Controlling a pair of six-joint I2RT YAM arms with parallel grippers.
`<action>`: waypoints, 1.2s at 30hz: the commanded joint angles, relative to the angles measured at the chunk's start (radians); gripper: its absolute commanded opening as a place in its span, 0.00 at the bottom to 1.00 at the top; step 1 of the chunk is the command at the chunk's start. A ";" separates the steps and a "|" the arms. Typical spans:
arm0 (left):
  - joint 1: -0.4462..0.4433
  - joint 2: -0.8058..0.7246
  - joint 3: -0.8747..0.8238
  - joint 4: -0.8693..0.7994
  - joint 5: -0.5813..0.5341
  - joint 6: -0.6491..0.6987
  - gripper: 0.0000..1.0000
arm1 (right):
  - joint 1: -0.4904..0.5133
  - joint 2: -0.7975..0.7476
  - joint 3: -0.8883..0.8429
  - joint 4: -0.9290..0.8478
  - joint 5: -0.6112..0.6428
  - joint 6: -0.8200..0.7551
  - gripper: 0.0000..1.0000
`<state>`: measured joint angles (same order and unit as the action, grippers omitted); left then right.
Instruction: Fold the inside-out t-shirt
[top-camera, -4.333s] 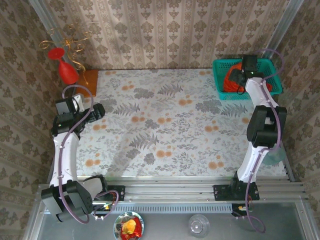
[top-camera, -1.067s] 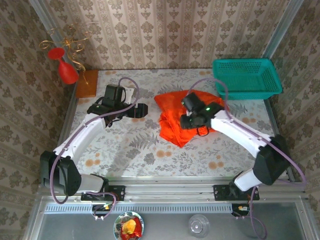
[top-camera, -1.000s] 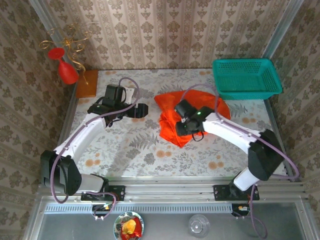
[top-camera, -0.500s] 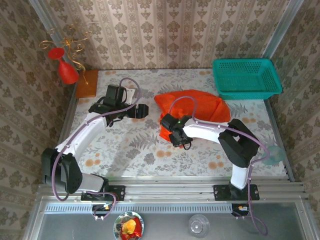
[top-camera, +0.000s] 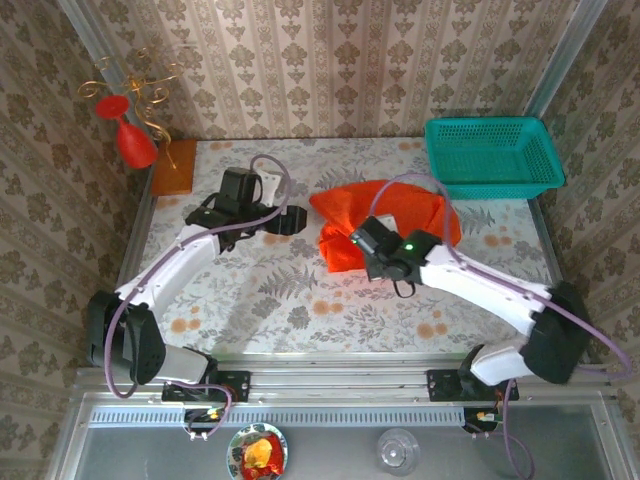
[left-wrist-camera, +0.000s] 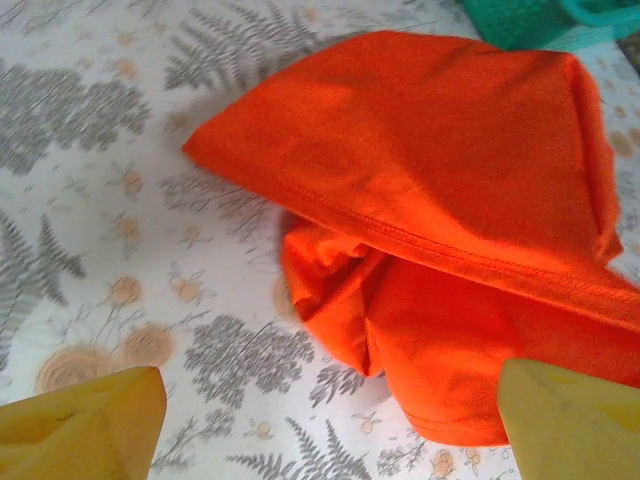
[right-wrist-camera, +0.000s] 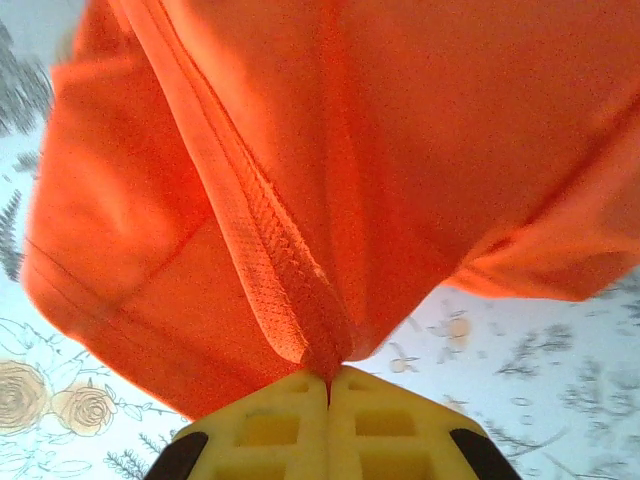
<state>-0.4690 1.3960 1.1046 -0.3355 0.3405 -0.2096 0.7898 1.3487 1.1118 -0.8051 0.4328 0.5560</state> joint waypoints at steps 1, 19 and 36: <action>-0.054 0.023 0.014 0.101 0.041 0.076 0.87 | -0.014 -0.123 0.038 -0.093 0.109 -0.019 0.00; -0.370 0.287 0.198 0.184 -0.002 0.453 0.96 | -0.124 -0.280 0.327 -0.158 0.056 -0.130 0.00; -0.399 0.066 -0.125 0.436 0.212 0.430 1.00 | -0.141 -0.214 0.453 -0.146 0.018 -0.156 0.00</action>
<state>-0.8543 1.4837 1.0111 0.0383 0.4950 0.2176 0.6540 1.1328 1.5219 -0.9478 0.4686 0.4141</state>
